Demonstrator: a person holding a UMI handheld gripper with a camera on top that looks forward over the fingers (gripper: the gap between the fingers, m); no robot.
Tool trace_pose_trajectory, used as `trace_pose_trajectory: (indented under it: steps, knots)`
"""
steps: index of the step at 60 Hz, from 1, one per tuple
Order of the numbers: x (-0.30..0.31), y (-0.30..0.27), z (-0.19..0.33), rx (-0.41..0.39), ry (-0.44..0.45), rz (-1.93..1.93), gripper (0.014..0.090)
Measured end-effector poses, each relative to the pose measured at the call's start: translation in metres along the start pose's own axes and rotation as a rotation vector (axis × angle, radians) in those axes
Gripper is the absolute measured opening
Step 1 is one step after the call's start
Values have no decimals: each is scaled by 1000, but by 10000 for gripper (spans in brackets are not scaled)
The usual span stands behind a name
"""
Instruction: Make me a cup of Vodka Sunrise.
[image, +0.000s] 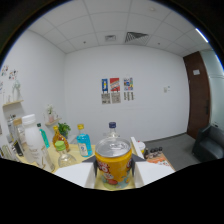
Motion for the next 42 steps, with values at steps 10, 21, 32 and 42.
trace_pose_trajectory:
  steps: [10, 21, 32, 42]
  knots:
    - [0, 0, -1, -8, 13, -27, 528]
    - [0, -10, -16, 4, 26, -21, 517]
    - [-13, -32, -63, 69, 20, -3, 517]
    - [-40, 8, -99, 35, -19, 42, 515]
